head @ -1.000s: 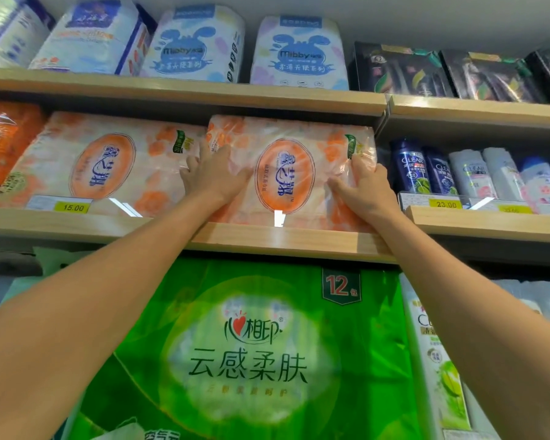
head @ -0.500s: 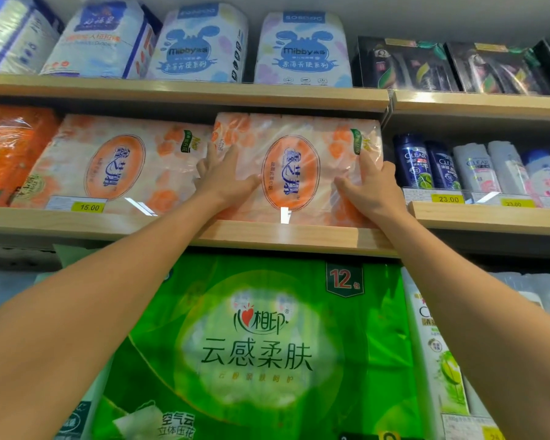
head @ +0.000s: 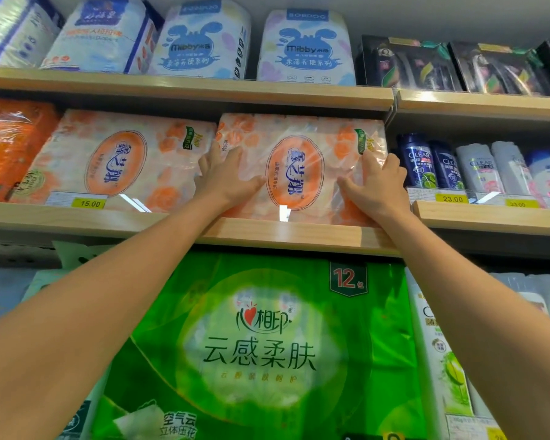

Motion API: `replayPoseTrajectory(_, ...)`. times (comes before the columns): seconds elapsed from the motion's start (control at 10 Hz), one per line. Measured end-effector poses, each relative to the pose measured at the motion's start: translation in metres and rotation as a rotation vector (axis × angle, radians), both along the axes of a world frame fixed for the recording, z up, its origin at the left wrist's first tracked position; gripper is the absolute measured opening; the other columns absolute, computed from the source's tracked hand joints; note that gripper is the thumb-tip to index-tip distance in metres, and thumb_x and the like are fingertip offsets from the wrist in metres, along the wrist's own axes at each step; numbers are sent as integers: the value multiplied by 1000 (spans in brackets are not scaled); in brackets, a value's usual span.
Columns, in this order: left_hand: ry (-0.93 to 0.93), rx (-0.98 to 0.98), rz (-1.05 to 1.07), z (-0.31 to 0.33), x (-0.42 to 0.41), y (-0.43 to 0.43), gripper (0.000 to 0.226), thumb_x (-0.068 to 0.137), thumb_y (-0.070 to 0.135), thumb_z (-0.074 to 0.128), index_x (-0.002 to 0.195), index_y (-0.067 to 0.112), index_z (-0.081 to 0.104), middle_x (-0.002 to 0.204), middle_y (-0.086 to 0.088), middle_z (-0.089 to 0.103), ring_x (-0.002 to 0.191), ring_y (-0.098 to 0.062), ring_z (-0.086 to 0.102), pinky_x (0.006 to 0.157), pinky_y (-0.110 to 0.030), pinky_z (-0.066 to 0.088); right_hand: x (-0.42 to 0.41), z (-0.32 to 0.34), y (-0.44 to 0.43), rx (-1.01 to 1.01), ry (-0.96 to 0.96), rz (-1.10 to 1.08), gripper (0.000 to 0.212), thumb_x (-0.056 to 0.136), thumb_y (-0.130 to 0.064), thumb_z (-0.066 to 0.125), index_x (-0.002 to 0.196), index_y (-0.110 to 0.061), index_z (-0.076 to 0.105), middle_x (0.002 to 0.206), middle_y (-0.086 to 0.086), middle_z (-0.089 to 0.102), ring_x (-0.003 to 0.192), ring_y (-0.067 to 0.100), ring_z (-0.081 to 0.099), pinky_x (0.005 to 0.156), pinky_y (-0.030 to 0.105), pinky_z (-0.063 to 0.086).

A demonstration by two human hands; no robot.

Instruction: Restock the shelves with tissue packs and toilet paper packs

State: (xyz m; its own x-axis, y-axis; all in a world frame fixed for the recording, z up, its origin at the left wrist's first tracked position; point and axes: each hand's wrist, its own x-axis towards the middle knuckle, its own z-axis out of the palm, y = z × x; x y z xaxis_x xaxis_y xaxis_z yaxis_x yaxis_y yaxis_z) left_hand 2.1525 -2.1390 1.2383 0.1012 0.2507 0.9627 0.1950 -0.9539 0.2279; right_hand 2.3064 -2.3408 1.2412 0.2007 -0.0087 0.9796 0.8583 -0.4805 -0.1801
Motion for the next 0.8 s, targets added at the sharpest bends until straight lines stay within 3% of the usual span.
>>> replayPoseTrajectory(0.1, -12, 21, 16, 0, 0, 1, 71, 83, 53, 58, 143, 27, 31, 160, -7, 1, 145, -32, 3, 111, -57, 20, -1, 0, 2, 13, -93, -43, 55, 85, -51, 56, 131, -22, 44, 148, 12, 27, 134, 34, 27, 99, 51, 39)
replayPoseTrajectory(0.3, -24, 139, 143, -7, 1, -8, 66, 87, 50, 55, 143, 23, 33, 159, -8, 16, 144, -33, 17, 111, -52, 26, -9, -5, 0, 28, -209, -80, 49, 92, -41, 51, 135, -16, 48, 140, 9, 46, 128, 28, 39, 99, 41, 39)
replayPoseTrajectory(0.6, -8, 93, -27, -50, -2, -34, 62, 92, 51, 46, 145, 22, 34, 152, -1, 34, 138, -24, 34, 108, -44, 32, -32, -41, -3, -125, -195, 76, 49, 94, -36, 51, 138, -17, 45, 134, 9, 54, 122, 26, 49, 89, 36, 43)
replayPoseTrajectory(0.8, -2, 55, -114, -84, -12, -53, 59, 91, 43, 49, 144, 20, 36, 148, -2, 40, 136, -24, 37, 109, -42, 31, -49, -75, -9, -178, -94, 260, 53, 94, -36, 52, 141, -16, 41, 119, 9, 60, 109, 24, 57, 92, 42, 48)
